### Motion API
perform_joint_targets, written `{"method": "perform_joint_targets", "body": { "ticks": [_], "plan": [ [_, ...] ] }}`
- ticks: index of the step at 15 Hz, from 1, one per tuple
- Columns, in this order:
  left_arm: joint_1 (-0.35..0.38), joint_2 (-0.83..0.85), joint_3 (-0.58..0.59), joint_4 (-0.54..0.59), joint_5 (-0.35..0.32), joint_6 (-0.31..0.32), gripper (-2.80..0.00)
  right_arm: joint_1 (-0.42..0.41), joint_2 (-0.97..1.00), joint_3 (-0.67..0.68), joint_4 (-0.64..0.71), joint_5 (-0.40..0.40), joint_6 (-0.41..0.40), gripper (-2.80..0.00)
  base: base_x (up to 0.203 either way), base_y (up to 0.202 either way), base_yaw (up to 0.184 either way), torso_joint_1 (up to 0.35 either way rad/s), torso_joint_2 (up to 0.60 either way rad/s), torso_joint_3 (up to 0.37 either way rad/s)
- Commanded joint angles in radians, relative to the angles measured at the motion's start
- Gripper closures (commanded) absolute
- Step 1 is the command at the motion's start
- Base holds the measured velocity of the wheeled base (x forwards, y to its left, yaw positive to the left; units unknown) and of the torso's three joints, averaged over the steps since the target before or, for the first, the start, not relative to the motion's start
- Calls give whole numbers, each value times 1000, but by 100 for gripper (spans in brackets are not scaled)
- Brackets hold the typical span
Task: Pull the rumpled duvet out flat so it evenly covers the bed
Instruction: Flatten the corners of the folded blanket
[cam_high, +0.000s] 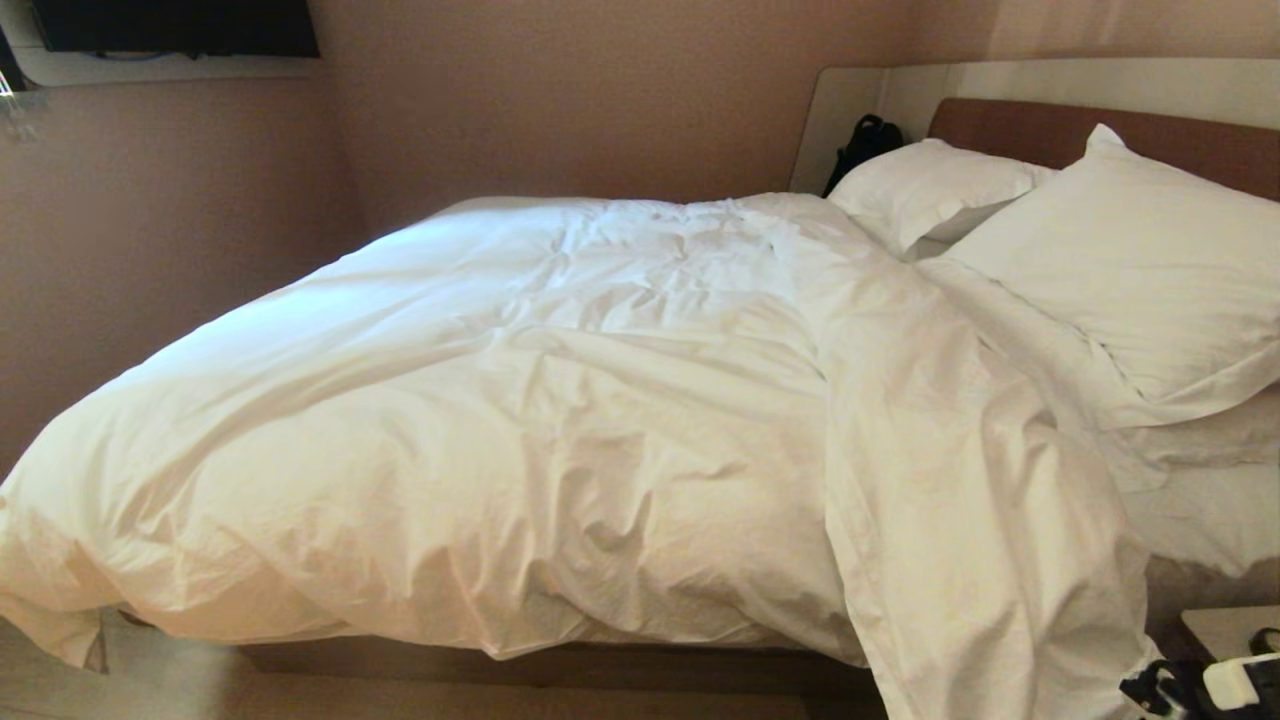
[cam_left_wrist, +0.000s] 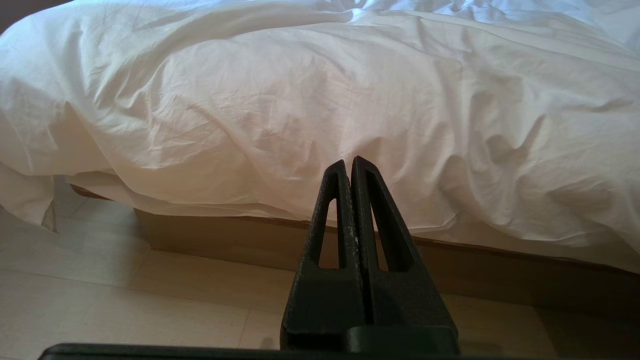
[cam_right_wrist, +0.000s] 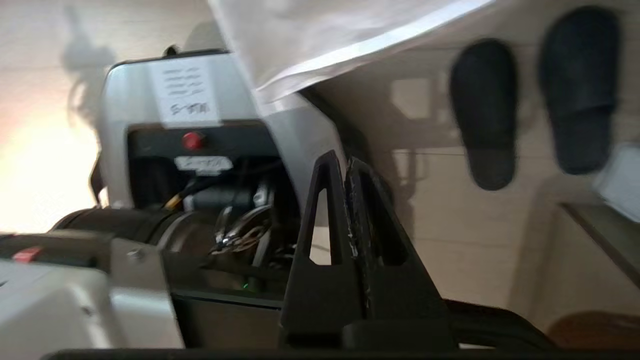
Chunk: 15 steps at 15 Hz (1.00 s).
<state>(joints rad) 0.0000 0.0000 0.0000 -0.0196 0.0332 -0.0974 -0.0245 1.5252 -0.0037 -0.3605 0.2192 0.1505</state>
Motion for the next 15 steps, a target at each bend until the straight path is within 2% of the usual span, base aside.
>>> {"method": "perform_joint_targets", "body": {
  "ticks": [1,3,6,8,10,12,15],
  "plan": [
    [0,0,0,0,1,-1,0,2,-97,-14,8,-32,22,0,0,0,0,0,0,0],
    [0,0,0,0,1,-2,0,-7,-222,-64,24,-32,76,0,0,0,0,0,0,0],
    [0,0,0,0,1,-1,0,-85,-287,-237,148,-19,121,0,0,0,0,0,0,0],
    [0,0,0,0,1,-2,0,-186,-195,-302,185,5,135,0,0,0,0,0,0,0],
    [0,0,0,0,1,-1,0,-344,-61,-346,187,37,133,0,0,0,0,0,0,0],
    [0,0,0,0,1,-1,0,-490,0,-363,183,122,90,0,0,0,0,0,0,0],
    [0,0,0,0,1,-1,0,-667,66,-368,181,250,-110,0,0,0,0,0,0,0]
  ]
}}
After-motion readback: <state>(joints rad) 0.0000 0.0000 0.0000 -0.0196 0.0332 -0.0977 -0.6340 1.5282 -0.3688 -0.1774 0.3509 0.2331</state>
